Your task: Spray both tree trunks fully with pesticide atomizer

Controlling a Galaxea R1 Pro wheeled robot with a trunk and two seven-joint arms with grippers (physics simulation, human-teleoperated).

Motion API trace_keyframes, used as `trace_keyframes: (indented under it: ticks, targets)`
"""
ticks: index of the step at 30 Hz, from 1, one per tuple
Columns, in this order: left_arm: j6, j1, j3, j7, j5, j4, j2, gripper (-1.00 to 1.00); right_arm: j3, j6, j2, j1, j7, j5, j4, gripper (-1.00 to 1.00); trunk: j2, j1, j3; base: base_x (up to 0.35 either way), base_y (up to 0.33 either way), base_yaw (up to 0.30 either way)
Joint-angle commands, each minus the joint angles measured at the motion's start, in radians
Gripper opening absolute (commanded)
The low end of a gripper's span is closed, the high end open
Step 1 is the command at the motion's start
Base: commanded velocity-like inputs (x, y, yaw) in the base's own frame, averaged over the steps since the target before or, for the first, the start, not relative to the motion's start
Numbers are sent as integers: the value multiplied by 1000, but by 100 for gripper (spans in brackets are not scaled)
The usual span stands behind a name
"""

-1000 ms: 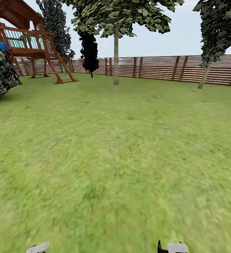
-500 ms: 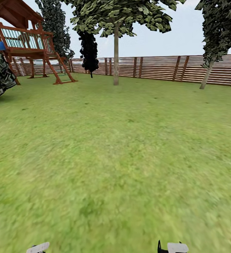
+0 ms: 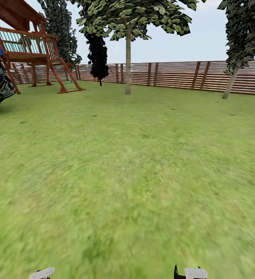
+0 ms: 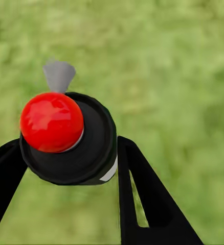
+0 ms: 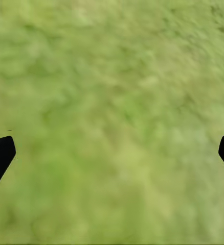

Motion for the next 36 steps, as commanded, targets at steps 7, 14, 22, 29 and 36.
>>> trace_keyframes:
  ticks: [7,14,22,29,36]
  targets:
    - [-4,0,4,0,-5,1,0,-100,4,1,0,-1,-10,7,1,100,0,0,-1,339,0,0]
    - [-4,-1,4,-1,-5,1,0,-100,4,1,0,-1,-10,7,1,100,0,0,-1,339,0,0]
    - [-4,-1,4,0,-5,1,0,-100,4,1,0,-1,-10,7,1,100,0,0,-1,339,0,0]
    - [-4,-1,4,0,-5,1,0,-100,4,1,0,-1,-10,7,1,100,0,0,-1,339,0,0]
    - [-4,0,4,0,-6,1,0,-100,4,1,0,-1,-10,7,1,100,0,0,-1,339,0,0]
